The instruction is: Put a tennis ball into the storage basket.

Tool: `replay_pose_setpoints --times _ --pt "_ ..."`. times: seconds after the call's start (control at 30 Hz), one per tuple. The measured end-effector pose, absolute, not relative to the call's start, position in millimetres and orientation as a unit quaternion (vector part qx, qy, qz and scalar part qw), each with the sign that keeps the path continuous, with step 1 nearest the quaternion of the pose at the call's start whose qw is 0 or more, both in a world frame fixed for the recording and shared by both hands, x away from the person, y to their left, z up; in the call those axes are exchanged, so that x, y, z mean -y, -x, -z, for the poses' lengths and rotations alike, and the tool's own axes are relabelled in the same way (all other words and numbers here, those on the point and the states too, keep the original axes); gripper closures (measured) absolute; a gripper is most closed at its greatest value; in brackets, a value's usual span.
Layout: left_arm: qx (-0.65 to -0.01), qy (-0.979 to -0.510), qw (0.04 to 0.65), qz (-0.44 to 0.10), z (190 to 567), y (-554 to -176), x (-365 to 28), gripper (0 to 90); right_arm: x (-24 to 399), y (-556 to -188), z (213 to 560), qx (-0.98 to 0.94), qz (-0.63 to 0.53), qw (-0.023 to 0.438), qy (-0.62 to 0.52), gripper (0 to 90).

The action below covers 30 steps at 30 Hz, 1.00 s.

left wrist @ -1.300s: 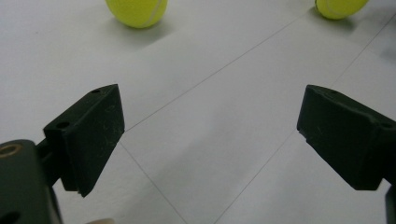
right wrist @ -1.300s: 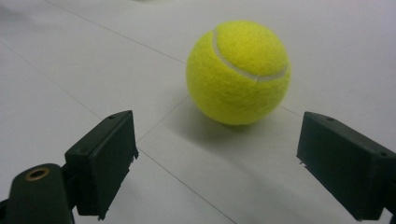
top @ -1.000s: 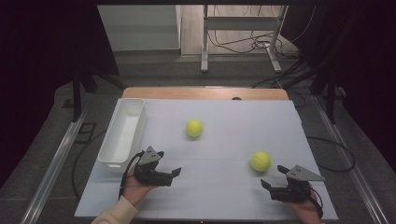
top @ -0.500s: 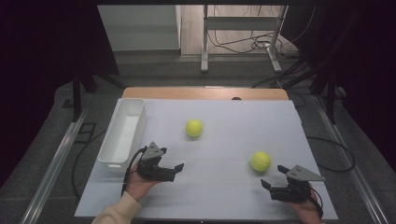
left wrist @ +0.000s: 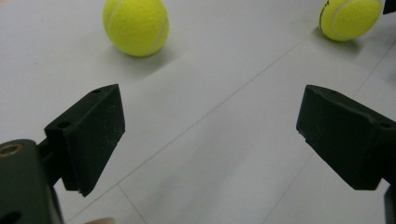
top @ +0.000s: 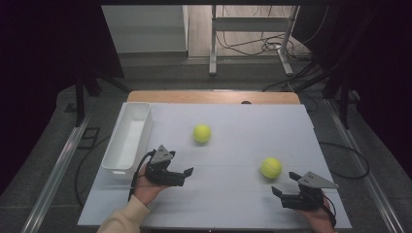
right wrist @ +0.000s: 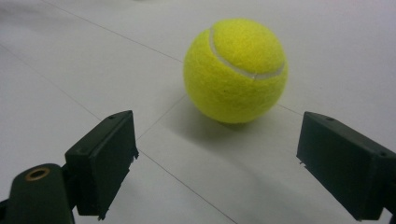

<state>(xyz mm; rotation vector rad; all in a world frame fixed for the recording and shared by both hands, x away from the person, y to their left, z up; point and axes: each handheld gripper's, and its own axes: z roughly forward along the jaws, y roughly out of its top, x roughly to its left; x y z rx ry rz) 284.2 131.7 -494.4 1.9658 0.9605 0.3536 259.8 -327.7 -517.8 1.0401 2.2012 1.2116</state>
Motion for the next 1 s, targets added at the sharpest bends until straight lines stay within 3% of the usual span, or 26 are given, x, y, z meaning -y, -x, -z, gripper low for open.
replay_pose_setpoints --times 1.0 --pt "-0.397 -0.794 0.445 -0.122 483 -314 -118 8.7 328 -259 518 -0.792 -0.436 0.210 -0.373 12.7"
